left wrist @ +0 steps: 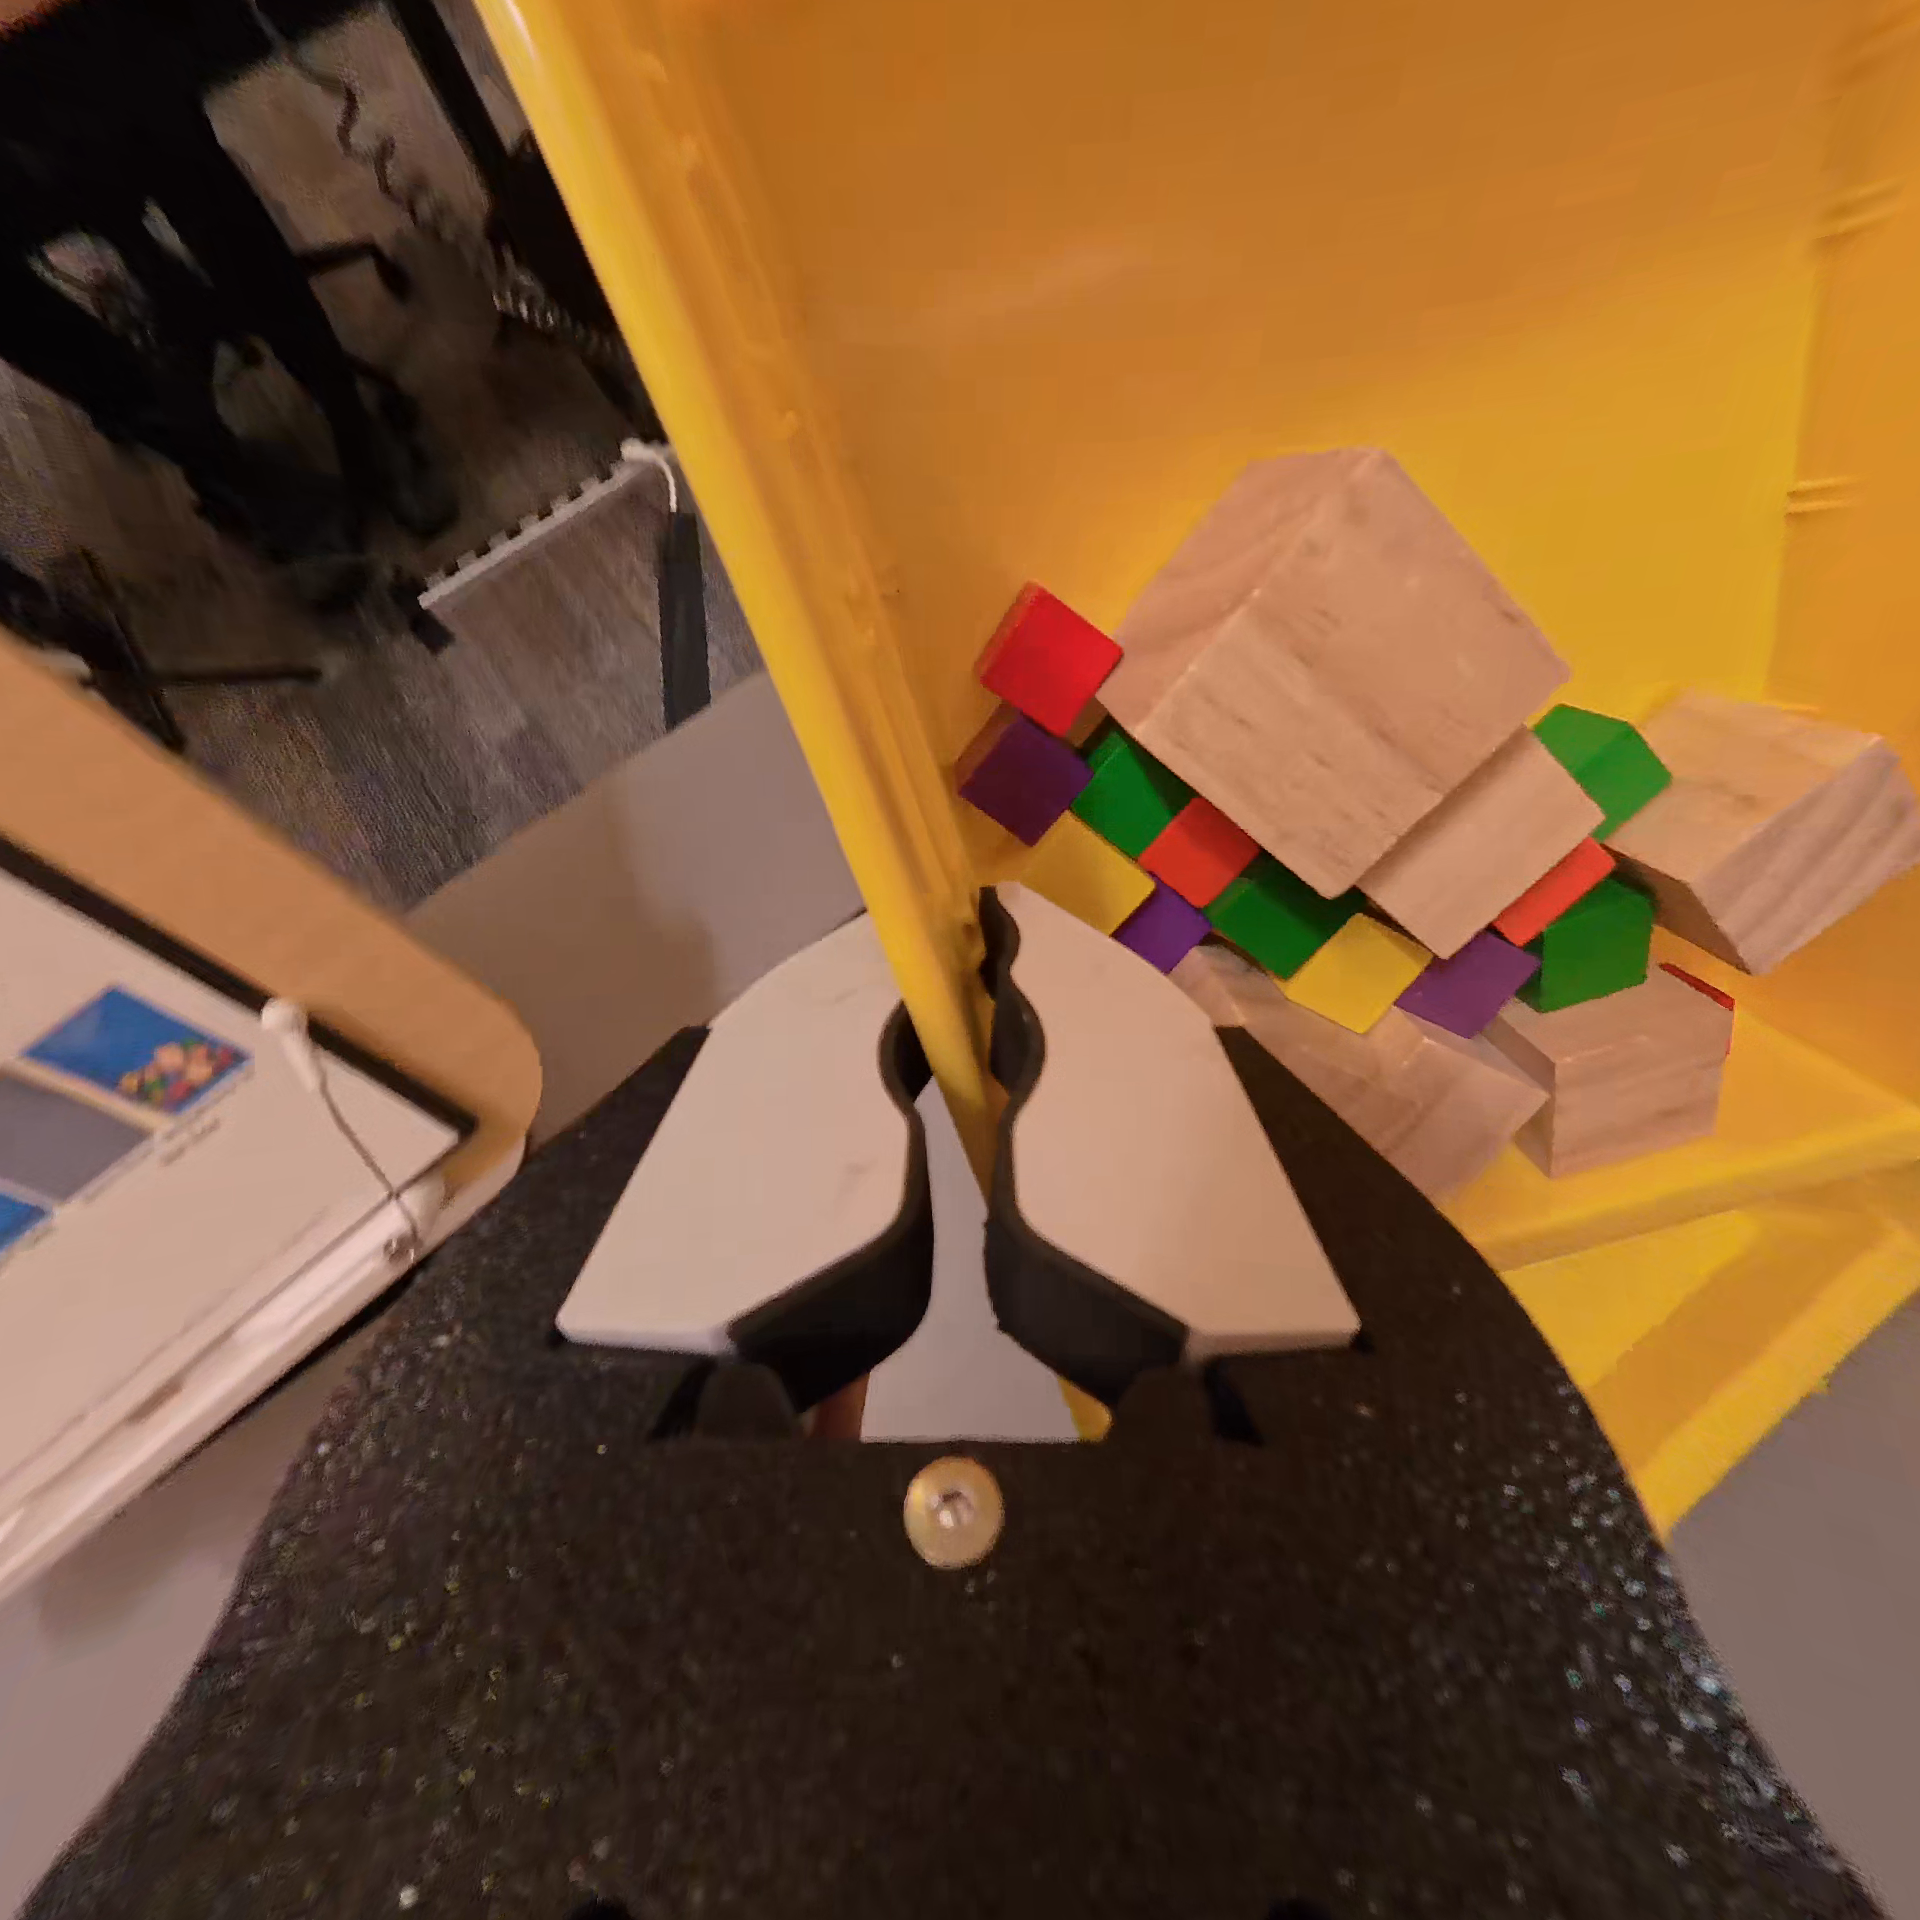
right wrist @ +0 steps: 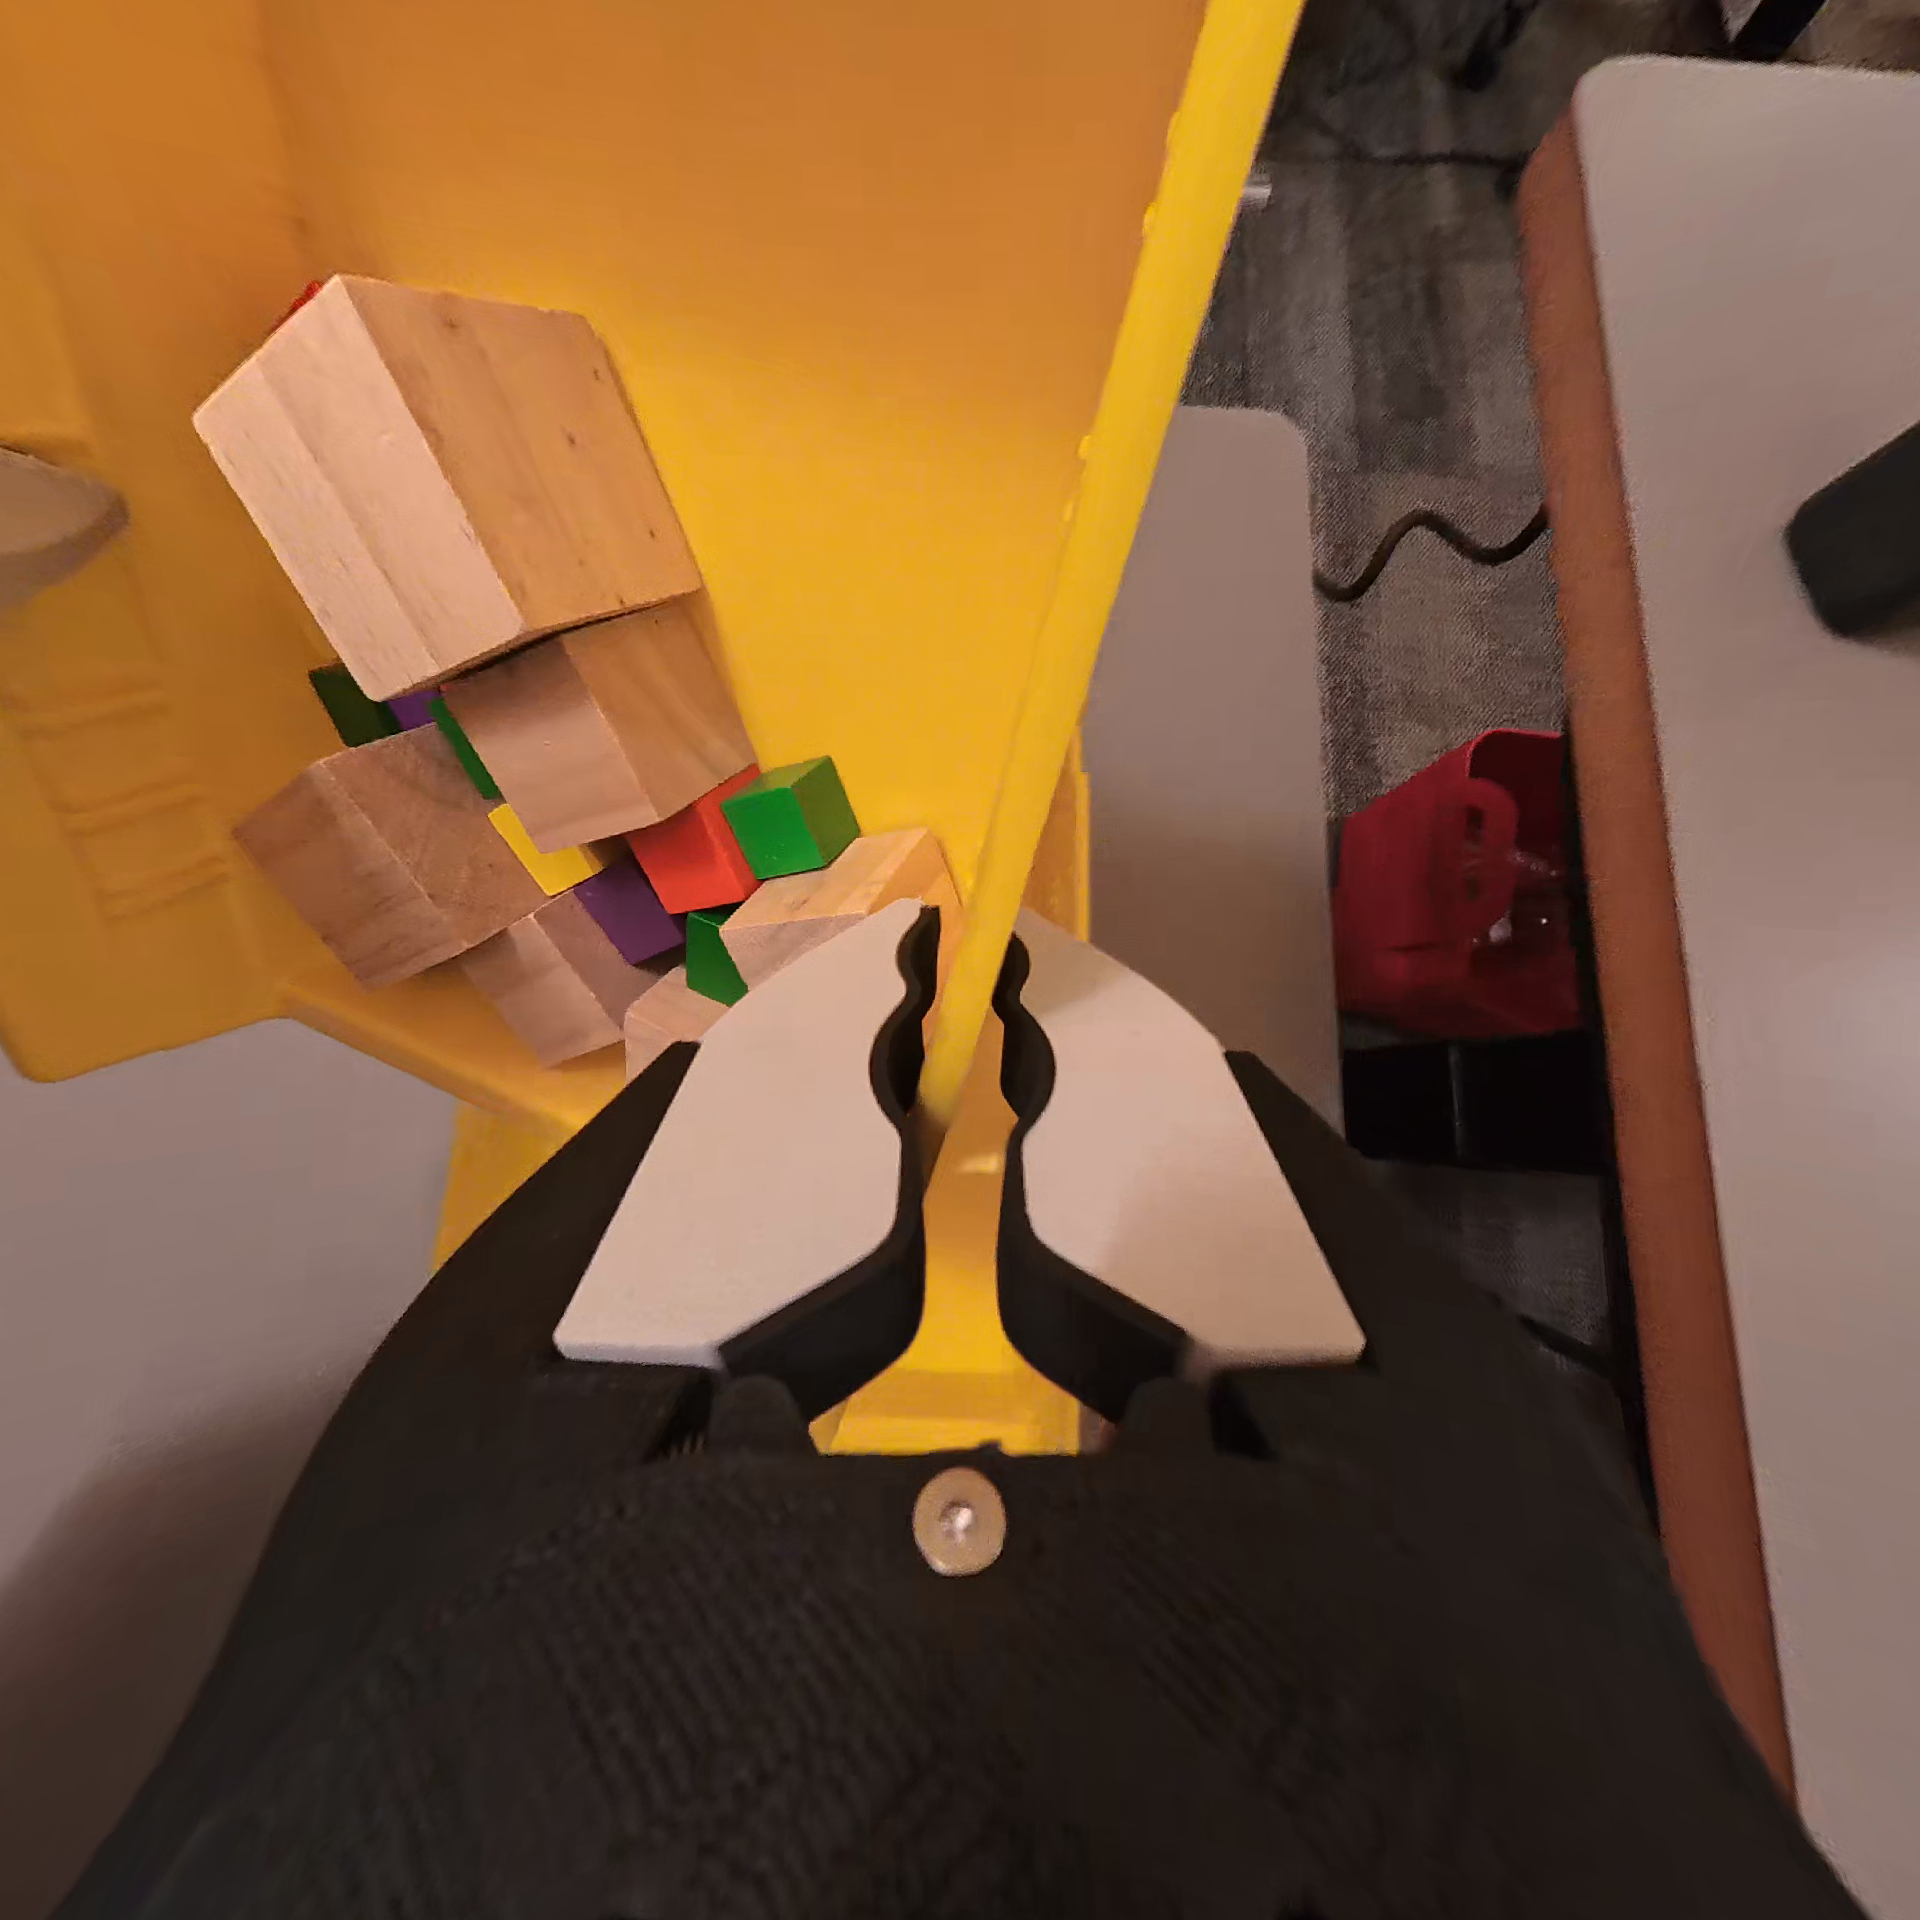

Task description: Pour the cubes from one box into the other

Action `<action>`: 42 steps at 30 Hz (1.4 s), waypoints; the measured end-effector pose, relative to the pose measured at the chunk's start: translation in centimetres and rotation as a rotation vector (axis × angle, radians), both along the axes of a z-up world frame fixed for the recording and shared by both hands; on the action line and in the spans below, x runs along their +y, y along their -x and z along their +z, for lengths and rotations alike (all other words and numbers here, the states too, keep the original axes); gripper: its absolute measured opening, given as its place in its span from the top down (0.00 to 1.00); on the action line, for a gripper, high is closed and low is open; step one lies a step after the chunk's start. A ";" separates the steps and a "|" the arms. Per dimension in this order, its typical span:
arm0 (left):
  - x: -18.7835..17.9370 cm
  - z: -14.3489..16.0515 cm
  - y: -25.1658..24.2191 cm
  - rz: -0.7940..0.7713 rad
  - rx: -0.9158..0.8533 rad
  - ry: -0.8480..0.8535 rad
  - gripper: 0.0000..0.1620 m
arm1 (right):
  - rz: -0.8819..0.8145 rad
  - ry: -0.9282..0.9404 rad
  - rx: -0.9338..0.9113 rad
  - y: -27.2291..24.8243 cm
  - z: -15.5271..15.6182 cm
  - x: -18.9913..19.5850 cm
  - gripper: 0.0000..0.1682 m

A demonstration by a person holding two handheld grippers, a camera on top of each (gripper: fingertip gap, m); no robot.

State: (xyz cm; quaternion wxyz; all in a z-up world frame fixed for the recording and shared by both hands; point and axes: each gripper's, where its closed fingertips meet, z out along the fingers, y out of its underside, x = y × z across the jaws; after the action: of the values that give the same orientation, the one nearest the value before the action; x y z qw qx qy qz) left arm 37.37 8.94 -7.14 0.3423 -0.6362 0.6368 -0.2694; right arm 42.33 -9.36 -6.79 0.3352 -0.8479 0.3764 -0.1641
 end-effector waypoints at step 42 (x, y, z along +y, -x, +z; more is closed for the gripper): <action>-2.3 0.5 -6.8 -0.056 -0.737 -0.145 0.97 | -0.111 -0.511 -0.552 -7.4 -0.6 -1.7 0.94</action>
State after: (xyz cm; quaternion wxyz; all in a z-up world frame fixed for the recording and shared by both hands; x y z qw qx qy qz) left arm 44.12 6.60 -6.69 0.5852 -0.4528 0.5056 -0.4437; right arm 49.71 -11.03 -7.42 0.6152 -0.6391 0.3461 -0.3053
